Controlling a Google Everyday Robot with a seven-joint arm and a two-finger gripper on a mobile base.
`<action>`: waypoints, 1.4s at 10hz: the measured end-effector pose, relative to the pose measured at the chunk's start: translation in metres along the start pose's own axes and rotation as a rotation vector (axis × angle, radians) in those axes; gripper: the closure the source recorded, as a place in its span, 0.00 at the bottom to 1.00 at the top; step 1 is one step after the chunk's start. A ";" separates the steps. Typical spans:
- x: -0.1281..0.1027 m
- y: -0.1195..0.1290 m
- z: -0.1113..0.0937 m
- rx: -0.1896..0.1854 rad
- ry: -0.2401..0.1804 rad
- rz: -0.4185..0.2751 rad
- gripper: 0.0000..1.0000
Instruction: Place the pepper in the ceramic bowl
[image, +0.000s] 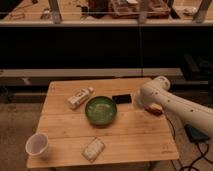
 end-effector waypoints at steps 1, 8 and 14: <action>-0.002 -0.002 -0.001 0.001 -0.001 -0.001 0.85; 0.114 -0.019 -0.027 -0.123 -0.019 0.250 0.21; 0.190 0.001 -0.012 -0.175 -0.065 0.363 0.20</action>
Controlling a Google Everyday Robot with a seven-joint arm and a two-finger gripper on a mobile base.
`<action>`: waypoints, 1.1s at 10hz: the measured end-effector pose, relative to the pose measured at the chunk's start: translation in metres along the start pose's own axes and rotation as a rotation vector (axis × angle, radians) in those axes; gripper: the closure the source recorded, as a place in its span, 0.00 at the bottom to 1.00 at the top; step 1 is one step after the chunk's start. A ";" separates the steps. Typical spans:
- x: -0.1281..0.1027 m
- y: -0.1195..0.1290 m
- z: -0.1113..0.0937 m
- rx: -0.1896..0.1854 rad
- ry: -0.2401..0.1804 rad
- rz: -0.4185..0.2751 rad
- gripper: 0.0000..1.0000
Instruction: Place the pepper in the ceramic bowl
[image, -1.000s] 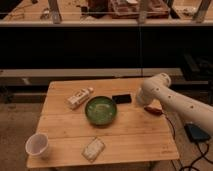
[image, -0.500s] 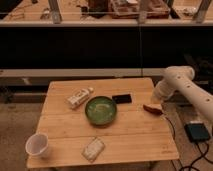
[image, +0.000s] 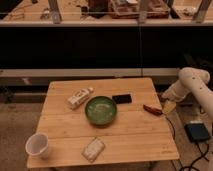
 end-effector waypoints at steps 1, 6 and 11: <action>-0.003 0.003 0.000 -0.002 -0.030 0.009 0.20; -0.041 0.031 0.021 -0.050 -0.107 0.007 0.20; -0.033 0.039 0.043 -0.037 -0.112 0.035 0.20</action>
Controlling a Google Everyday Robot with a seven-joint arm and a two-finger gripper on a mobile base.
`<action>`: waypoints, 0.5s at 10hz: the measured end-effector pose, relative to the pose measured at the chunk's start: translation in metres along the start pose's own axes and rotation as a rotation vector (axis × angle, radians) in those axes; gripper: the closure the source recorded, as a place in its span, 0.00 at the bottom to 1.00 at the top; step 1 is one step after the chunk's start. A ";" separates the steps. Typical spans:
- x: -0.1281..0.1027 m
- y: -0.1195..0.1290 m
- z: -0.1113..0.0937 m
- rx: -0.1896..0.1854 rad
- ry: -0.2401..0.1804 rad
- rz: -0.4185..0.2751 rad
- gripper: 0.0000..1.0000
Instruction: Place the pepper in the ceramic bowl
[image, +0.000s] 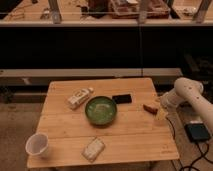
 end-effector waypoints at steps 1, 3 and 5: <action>0.000 0.001 0.003 -0.002 -0.010 -0.002 0.20; 0.005 0.003 0.015 -0.015 -0.030 0.005 0.20; 0.007 0.005 0.029 -0.029 -0.036 -0.001 0.20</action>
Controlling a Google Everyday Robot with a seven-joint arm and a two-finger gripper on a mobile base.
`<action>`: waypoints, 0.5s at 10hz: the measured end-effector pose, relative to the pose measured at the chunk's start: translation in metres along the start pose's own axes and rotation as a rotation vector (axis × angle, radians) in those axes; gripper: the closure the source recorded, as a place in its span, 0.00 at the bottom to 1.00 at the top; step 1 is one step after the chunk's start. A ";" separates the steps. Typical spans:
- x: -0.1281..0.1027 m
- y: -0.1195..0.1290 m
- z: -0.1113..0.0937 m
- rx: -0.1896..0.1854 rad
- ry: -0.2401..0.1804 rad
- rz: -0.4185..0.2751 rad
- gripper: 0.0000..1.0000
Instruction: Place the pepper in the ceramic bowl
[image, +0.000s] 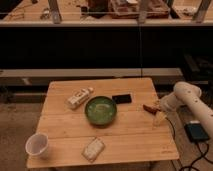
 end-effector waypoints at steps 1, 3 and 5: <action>-0.001 -0.002 0.005 0.001 0.000 -0.003 0.20; -0.004 -0.003 -0.001 0.000 -0.006 -0.001 0.20; -0.003 0.000 0.001 -0.012 -0.009 0.002 0.20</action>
